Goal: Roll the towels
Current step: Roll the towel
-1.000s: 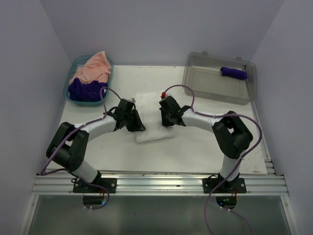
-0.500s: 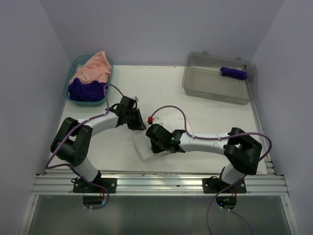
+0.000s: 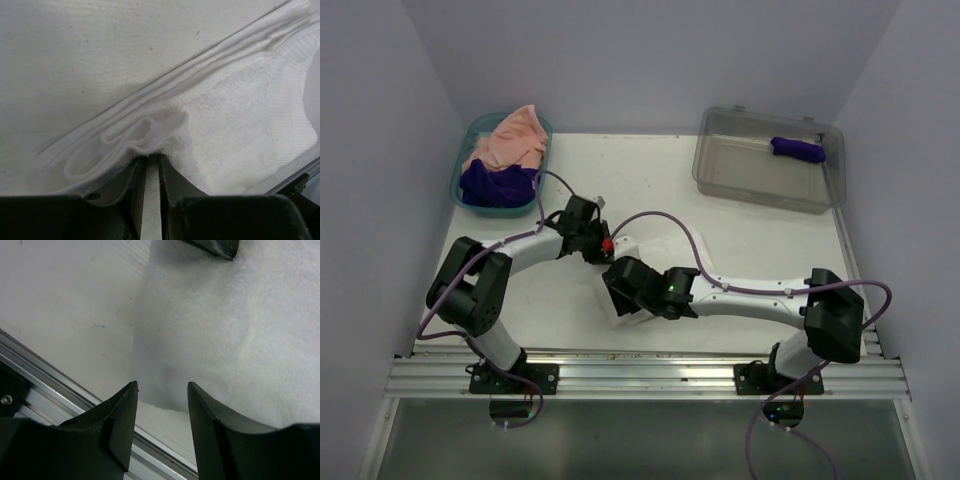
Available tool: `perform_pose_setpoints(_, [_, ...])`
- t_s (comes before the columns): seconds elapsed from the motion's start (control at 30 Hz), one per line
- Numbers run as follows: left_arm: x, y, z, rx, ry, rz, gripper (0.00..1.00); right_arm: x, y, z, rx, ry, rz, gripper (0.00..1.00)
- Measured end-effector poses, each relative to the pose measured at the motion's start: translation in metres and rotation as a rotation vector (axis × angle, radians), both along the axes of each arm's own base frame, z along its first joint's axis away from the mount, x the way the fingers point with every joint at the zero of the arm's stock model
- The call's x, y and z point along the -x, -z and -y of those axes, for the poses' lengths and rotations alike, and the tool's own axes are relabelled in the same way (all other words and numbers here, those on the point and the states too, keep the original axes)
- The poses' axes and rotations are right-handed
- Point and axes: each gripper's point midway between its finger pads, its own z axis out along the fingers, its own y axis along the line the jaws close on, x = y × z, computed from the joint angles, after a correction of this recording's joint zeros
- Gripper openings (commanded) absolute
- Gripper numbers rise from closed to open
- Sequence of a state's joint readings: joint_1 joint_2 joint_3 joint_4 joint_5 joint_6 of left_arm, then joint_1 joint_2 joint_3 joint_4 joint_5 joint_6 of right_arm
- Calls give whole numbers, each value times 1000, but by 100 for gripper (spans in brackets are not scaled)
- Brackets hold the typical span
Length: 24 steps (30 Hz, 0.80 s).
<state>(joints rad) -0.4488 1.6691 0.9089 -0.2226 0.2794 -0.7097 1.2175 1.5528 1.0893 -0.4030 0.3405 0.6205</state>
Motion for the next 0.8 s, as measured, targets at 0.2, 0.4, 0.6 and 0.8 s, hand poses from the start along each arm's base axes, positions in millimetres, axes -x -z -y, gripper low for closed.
perform_pose_setpoints(0.2, [0,0,0,4,3,-2,20,0,12,-24,77,-80,47,65])
perform_pose_setpoints(0.4, [1,0,0,2,15,4,21,2,65,-22,235,-112,48,68])
perform_pose_setpoints(0.6, [0,-1,0,5,16,3,27,-11,78,-16,295,-56,106,21])
perform_pose_setpoints(0.8, [0,-7,-2,51,17,-12,38,-13,77,-14,257,-20,127,0])
